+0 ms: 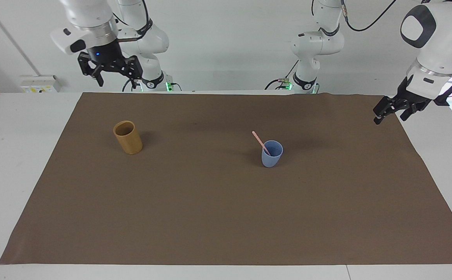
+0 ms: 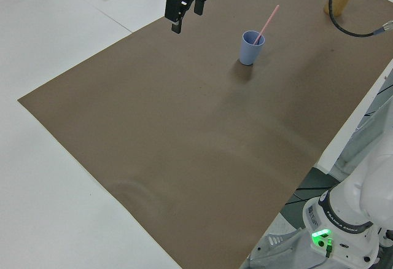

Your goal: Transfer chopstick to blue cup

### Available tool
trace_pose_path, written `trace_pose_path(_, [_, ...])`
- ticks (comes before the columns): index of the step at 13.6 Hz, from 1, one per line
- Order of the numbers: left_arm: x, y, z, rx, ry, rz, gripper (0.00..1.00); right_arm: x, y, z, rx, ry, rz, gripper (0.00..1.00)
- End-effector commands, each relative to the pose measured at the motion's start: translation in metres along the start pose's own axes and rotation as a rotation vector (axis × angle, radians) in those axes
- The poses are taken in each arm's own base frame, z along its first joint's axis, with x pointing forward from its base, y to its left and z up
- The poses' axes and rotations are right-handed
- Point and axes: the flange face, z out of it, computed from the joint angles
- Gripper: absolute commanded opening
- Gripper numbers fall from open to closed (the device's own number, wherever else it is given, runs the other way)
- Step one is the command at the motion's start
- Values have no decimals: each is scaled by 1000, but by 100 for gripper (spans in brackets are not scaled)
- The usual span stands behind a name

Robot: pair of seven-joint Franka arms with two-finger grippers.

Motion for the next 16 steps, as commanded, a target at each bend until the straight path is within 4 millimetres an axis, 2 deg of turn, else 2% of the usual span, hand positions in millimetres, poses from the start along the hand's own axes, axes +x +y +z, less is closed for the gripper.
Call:
trace_pose_path(1, [-1, -1, -1, 1, -11, -1, 100, -3, 49, 16, 36, -19, -43, 100])
trace_pose_path(2, [-1, -2, -1, 1, -11, -3, 100, -8, 60, 17, 37, -23, -23, 100])
trace_pose_path(3, [-1, -1, -1, 1, -11, 1, 100, -10, 62, 22, 27, -34, -23, 100])
trace_pose_path(4, [-1, -1, -1, 1, -11, -1, 100, -18, 68, 31, 27, -56, -21, 100])
trace_pose_path(5, [-1, -1, -1, 1, -11, -1, 100, -25, 82, 40, 36, -74, -9, 100])
trace_pose_path(8, [-1, -1, -1, 1, -11, 1, 100, -19, 104, 42, 30, -19, -6, 100])
trace_pose_path(11, [-1, -2, -1, 1, -11, -1, 100, -29, 124, 52, 40, -31, 39, 100])
trace_pose_path(14, [-1, -1, -1, 1, -11, 1, 100, -25, 125, 49, 42, -1, 138, 100])
trace_pose_path(16, [-1, -1, -1, 1, -11, -1, 100, -23, 123, 49, 41, 3, 134, 100])
